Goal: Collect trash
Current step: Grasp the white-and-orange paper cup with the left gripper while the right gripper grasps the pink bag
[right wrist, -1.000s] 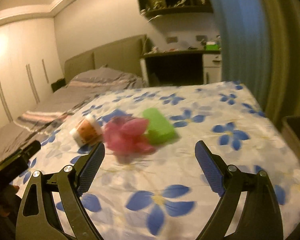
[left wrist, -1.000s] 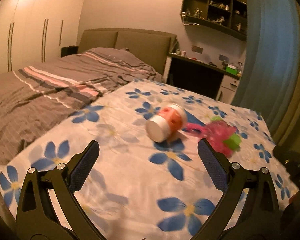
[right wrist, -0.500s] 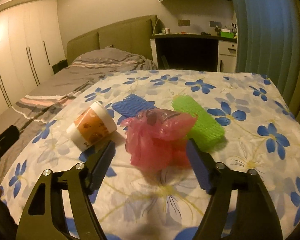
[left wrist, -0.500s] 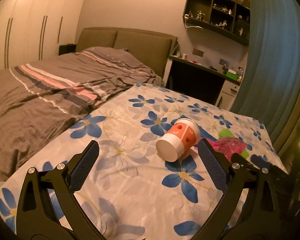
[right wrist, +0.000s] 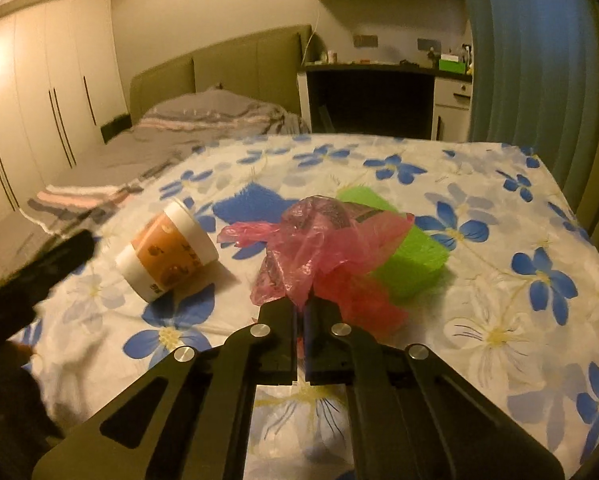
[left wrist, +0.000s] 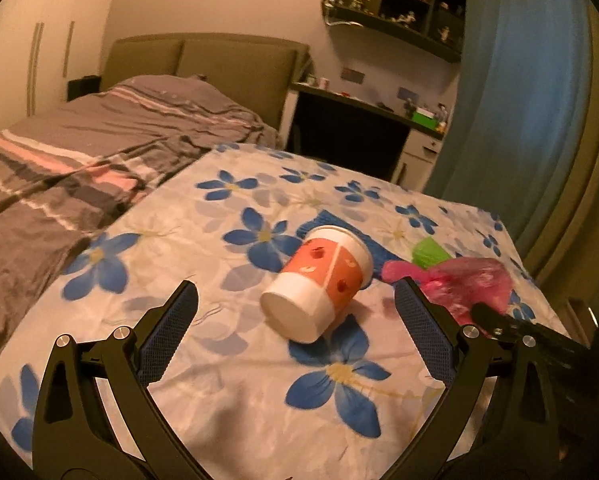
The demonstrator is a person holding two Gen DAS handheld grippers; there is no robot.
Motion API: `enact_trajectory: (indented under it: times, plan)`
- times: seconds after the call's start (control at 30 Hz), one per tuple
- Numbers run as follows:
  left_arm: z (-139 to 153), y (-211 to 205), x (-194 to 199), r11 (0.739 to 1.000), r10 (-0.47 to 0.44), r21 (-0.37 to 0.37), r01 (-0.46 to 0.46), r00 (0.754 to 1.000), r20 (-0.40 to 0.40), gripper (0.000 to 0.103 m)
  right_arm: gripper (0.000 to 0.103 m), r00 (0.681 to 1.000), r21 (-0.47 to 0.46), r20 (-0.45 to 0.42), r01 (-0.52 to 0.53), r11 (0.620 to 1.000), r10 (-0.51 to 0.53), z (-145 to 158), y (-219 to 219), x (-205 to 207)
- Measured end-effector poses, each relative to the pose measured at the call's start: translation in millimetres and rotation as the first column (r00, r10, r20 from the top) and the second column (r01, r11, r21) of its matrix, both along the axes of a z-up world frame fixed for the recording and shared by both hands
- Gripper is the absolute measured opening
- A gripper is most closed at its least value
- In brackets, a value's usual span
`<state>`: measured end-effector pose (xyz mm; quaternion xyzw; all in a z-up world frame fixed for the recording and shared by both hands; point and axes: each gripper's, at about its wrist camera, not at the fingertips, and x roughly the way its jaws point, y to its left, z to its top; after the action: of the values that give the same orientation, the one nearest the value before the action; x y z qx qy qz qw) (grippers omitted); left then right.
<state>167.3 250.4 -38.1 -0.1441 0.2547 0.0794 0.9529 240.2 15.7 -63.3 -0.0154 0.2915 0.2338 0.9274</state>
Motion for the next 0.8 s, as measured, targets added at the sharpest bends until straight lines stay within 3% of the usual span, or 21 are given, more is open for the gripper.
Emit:
enact_trajectory:
  times: [0.3,0.57,0.63,0.8]
  plan:
    - [-19.2,2.4,44.0,0.997,-0.078,-0.037,0.075,0.994,-0.080,0.096,0.003,0.997,0.038,0.070,0.013,0.999,-0.015,18.6,-29.3,-18.8]
    - [-36.5,5.6,64.1,0.984,-0.154,-0.110,0.138,0.975,-0.159,0.075,0.003,0.998,0.053,0.060,0.006,0.999,-0.009,19.0,-35.4,-19.5]
    - [-38.0,4.8,65.9,0.981,-0.174,-0.119,0.156,0.971,-0.162,0.065,0.003,0.998,0.053,0.059,0.001,0.999,-0.004,19.2,-35.7,-20.4]
    - [-35.4,-0.3,64.1,0.978,-0.196,-0.104,0.182,0.970,-0.143,0.064,0.003,0.998,0.054,0.063,-0.004,0.999,0.001,20.4,-37.9,-24.0]
